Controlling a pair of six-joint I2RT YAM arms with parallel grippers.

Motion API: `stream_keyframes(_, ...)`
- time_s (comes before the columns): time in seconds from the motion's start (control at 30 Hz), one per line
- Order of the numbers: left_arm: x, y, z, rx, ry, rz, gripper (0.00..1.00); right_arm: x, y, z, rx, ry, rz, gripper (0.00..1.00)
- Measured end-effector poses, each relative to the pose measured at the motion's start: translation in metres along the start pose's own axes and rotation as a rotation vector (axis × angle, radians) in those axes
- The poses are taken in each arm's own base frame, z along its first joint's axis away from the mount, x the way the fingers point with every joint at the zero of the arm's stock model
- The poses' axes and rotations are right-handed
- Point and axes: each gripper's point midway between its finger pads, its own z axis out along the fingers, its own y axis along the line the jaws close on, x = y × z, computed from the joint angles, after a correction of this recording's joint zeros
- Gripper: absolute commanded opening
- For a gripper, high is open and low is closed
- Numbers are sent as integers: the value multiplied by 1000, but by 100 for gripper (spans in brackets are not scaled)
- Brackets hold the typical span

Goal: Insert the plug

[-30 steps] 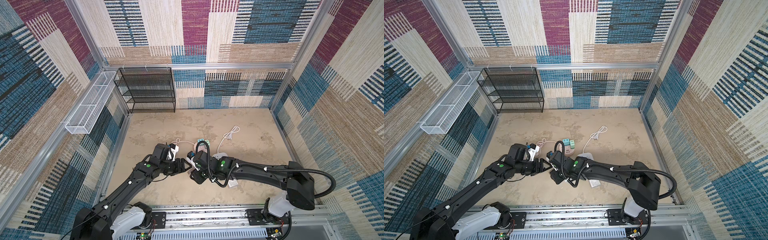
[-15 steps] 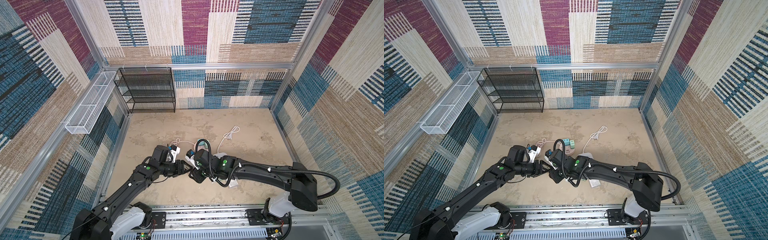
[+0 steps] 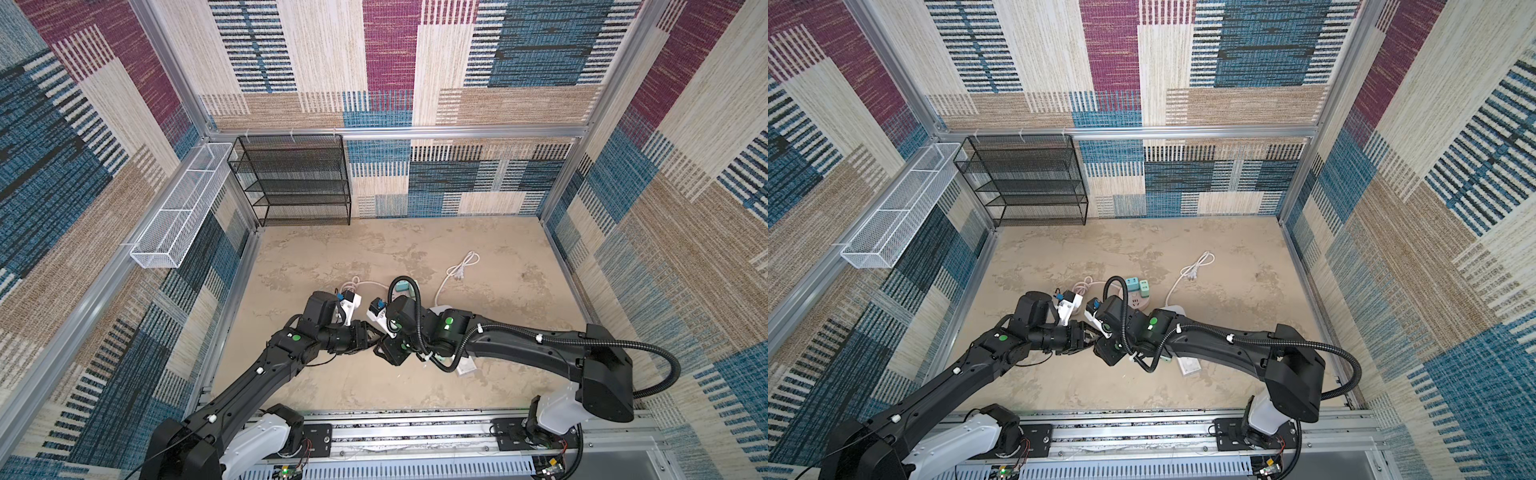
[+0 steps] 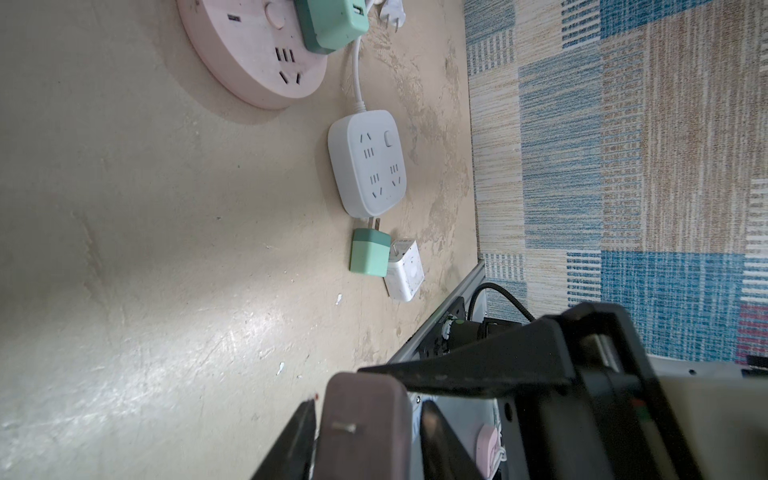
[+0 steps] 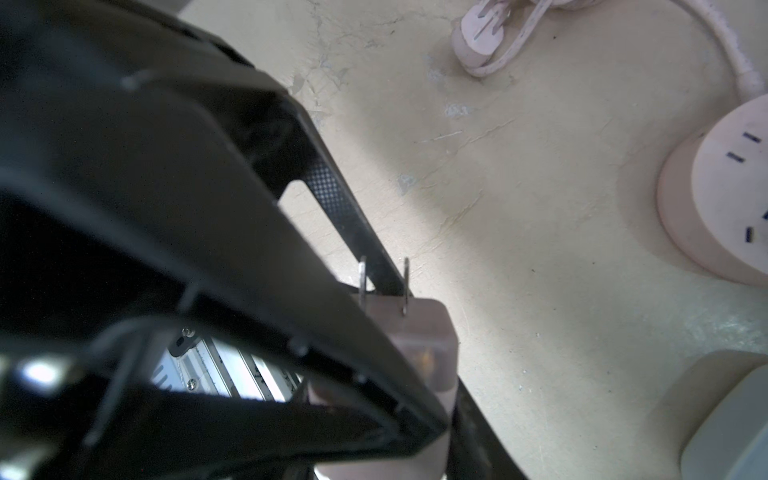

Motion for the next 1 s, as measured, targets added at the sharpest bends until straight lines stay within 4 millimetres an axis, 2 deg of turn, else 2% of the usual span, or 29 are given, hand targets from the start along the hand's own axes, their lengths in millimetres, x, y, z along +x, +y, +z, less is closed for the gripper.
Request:
stream_keyframes(0.07, 1, 1, 1, -1, 3, -3, 34, 1, 0, 1, 2, 4, -3, 12)
stream_keyframes(0.23, 3, 0, 2, 13, 14, -3, 30, 4, -1, 1, 4, 23, -4, 15)
stream_keyframes(0.33, 4, 2, 3, 15, 17, -4, 13, 6, -2, 2, 6, 31, -7, 19)
stream_keyframes(0.37, 4, 1, 3, 17, 16, -2, 3, 6, -2, 2, 6, 32, -6, 20)
stream_keyframes(0.4, 4, 2, 4, 20, 16, -2, 0, 6, -2, 2, 8, 32, -6, 22)
stream_keyframes(0.53, 1, 1, 5, 25, 9, 3, 0, 6, -3, 2, 15, 30, -6, 33)
stream_keyframes(0.6, 1, 1, 5, 25, 9, 3, 0, 6, -4, 3, 15, 26, -6, 42)
stream_keyframes(0.77, -4, -1, 1, 18, -27, -3, 0, 3, -6, 4, 29, 7, -6, 55)
stream_keyframes(0.87, -11, -5, -4, 19, -74, -11, 0, -4, -10, 4, 60, -5, 1, 61)
stream_keyframes(1.0, -20, -9, -11, 20, -133, -8, 0, -20, -17, -5, 104, -53, 20, 63)
